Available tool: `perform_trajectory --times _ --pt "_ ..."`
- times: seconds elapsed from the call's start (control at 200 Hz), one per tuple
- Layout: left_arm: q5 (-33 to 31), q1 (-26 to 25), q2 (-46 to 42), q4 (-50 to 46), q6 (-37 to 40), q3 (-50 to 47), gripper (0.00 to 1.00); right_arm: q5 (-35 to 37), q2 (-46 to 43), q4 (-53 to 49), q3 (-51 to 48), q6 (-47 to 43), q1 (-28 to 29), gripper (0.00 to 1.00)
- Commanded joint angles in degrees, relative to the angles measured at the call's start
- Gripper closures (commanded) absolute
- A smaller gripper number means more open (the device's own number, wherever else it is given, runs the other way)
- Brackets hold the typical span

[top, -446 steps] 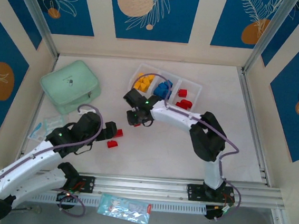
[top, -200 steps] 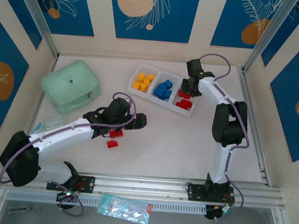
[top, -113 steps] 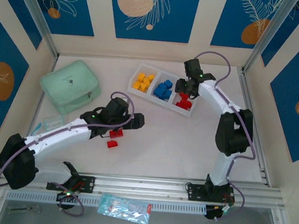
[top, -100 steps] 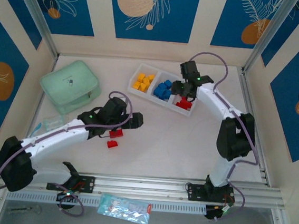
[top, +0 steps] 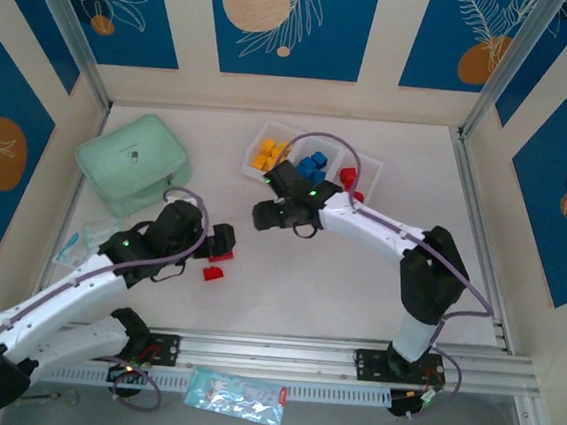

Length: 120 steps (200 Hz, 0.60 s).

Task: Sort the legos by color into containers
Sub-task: Pick up the lego from the center of the table.

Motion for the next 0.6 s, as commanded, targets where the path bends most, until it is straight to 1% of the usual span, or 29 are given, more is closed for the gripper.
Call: perform_trajectory --times 0.0,0.065,0.15,0.295,0.435,0.595 --pt "-2.77 0.81 -3.36 -6.13 -1.39 -0.95 0.01 -1.78 4.7 1.12 3.64 3.44 3.04 0.23" --pt "-3.8 0.96 -4.99 -8.53 -2.16 -0.88 0.01 -3.32 7.42 1.77 5.63 3.63 4.8 0.21" --pt "-4.8 1.05 -7.16 -10.97 -3.08 -0.96 0.01 -3.3 10.75 1.62 8.77 4.0 6.74 0.19" --pt "-6.3 1.16 -10.17 -14.02 -4.88 -1.23 0.01 -4.9 15.74 0.94 13.02 5.46 8.53 0.17" --pt "-6.71 1.15 -12.29 -15.36 -6.25 -1.98 0.01 -4.12 19.82 -0.98 16.62 5.57 10.12 0.13" --pt "-7.73 1.18 -14.36 -16.77 -8.02 -3.1 0.01 -2.73 22.05 -2.63 18.24 7.79 11.52 0.06"
